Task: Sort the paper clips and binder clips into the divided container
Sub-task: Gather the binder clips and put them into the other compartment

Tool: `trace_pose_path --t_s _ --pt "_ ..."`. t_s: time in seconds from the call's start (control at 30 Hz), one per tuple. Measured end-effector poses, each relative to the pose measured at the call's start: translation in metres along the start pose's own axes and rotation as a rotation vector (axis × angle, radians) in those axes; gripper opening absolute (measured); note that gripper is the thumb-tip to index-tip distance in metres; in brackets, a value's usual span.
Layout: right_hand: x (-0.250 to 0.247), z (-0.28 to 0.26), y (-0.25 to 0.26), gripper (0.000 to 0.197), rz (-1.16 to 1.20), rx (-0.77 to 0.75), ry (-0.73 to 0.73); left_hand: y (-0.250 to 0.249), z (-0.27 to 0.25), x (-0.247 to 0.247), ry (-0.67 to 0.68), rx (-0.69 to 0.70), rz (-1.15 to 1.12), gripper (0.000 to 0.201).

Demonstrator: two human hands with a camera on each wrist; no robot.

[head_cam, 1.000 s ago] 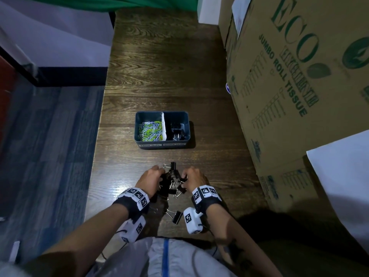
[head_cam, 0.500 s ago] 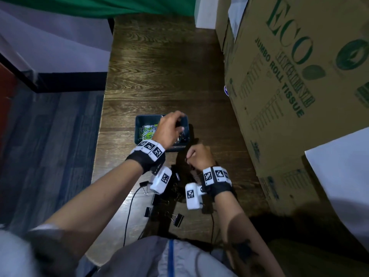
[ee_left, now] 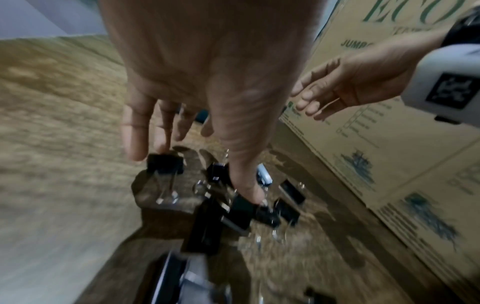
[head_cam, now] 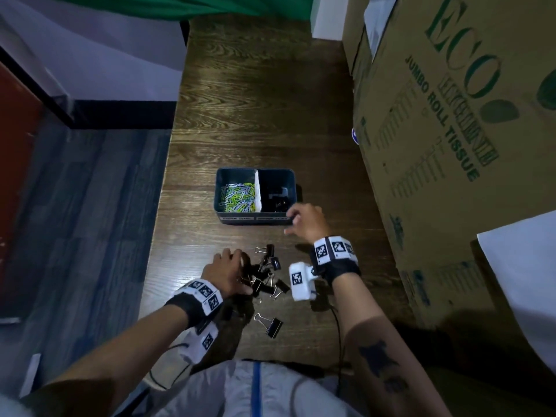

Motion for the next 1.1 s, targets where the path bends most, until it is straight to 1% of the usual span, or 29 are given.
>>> trace_pose_path --t_s 0.03,0.13,0.17,0.23,0.3,0.4,0.53,0.6,0.67,0.77,0.87,0.97,1.07,1.1 --pt "0.012 -0.006 -0.012 0.048 -0.039 0.031 0.078 0.002 -0.006 0.007 0.006 -0.006 0.007 0.105" --pt "0.046 -0.023 -0.046 0.097 -0.194 0.143 0.260 0.007 -0.020 0.027 0.014 0.029 0.087 0.127" --pt "0.054 -0.028 -0.056 0.109 -0.249 0.156 0.306 0.009 -0.023 0.033 0.002 0.051 0.109 0.131" --pt "0.066 -0.039 -0.068 0.118 -0.327 0.157 0.351 0.013 -0.025 0.040 -0.020 0.103 0.086 0.132" --pt "0.076 -0.050 -0.071 0.122 -0.398 0.098 0.334 0.014 -0.024 0.043 -0.030 0.162 -0.008 0.128" --pt "0.094 -0.059 -0.067 0.121 -0.452 -0.016 0.266 0.010 -0.016 0.041 -0.057 0.222 -0.079 0.118" --pt "0.109 -0.064 -0.054 0.111 -0.430 -0.070 0.240 -0.004 -0.003 0.039 -0.111 0.212 -0.063 0.105" --pt "0.111 -0.064 -0.052 0.108 -0.405 -0.056 0.212 -0.010 0.002 0.036 -0.113 0.192 -0.088 0.102" --pt "0.110 -0.063 -0.051 0.102 -0.367 -0.039 0.173 -0.014 0.004 0.031 -0.111 0.174 -0.111 0.092" --pt "0.105 -0.063 -0.049 0.085 -0.303 -0.007 0.106 -0.019 0.007 0.024 -0.108 0.180 -0.091 0.078" --pt "0.103 -0.065 -0.050 0.071 -0.279 -0.019 0.107 -0.026 0.009 0.022 -0.114 0.154 -0.064 0.067" --pt "0.103 -0.068 -0.053 0.069 -0.259 -0.030 0.093 -0.031 0.010 0.023 -0.128 0.148 -0.077 0.064" --pt "0.103 -0.070 -0.054 0.068 -0.193 0.026 0.050 -0.033 0.011 0.023 -0.127 0.132 -0.093 0.059" --pt "0.102 -0.069 -0.054 0.065 -0.181 0.054 0.031 -0.033 0.011 0.022 -0.121 0.127 -0.095 0.056"
Point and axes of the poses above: each hand's wrist, its own z-axis towards the middle knuckle, its own x-axis out of the palm, y = z × x, the point moved 2 cm from there along z, towards the middle knuckle, and after that the axes turned 10 degrees about -y, right-handed, at the moved point
